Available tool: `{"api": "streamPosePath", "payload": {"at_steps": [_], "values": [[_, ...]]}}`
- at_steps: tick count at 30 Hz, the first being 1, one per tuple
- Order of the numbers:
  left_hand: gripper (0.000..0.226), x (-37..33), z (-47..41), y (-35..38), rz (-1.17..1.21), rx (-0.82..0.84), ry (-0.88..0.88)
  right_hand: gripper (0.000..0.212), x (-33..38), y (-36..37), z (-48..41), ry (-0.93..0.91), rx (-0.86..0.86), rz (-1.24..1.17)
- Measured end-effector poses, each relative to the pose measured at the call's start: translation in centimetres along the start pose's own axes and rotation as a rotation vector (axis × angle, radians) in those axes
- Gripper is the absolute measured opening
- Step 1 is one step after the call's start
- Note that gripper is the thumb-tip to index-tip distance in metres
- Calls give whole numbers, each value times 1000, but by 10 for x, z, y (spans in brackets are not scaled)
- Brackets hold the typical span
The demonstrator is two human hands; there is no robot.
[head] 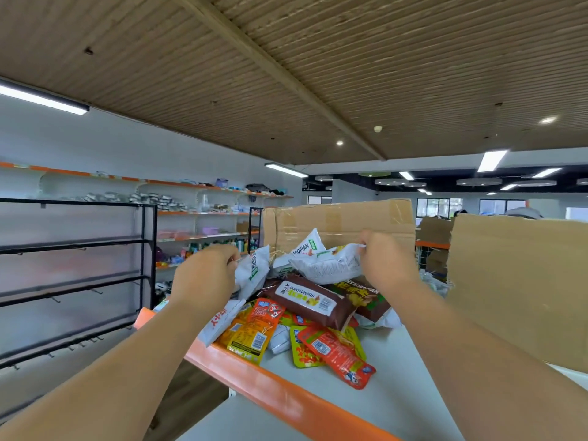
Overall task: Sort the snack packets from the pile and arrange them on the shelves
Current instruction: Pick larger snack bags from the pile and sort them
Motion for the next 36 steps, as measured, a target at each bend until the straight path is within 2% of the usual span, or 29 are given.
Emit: {"api": "streamPosePath", "payload": {"at_steps": [5,14,19,24,28,30,36], "values": [[13,-39,-3,-25,104,-105,45,26,-23,-31,3,10,-89,-21],[14,-165,13,-39,283,-115,328,17,-94,-115,38,97,-129,-133],[17,-253,35,-24,404,-20,434,14,-161,-168,74,164,-135,-253],[22,-334,78,3,481,103,556,15,-241,-202,121,335,-131,-372],[2,-380,139,34,564,359,660,29,-302,-205,167,475,-103,-427],[6,-392,162,43,607,458,619,37,-321,-197,186,527,-10,-408],[17,-392,148,48,658,349,259,40,-321,-192,189,582,23,-261]]}}
Point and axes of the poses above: each hand's wrist, its own z-axis away from the middle knuckle, its own y-axis out of the palm, x = y × z, the point moved 4 cm from there along -z, towards the middle knuckle, and after that the axes turned 1 degree about -z, right-handed, at the moved point
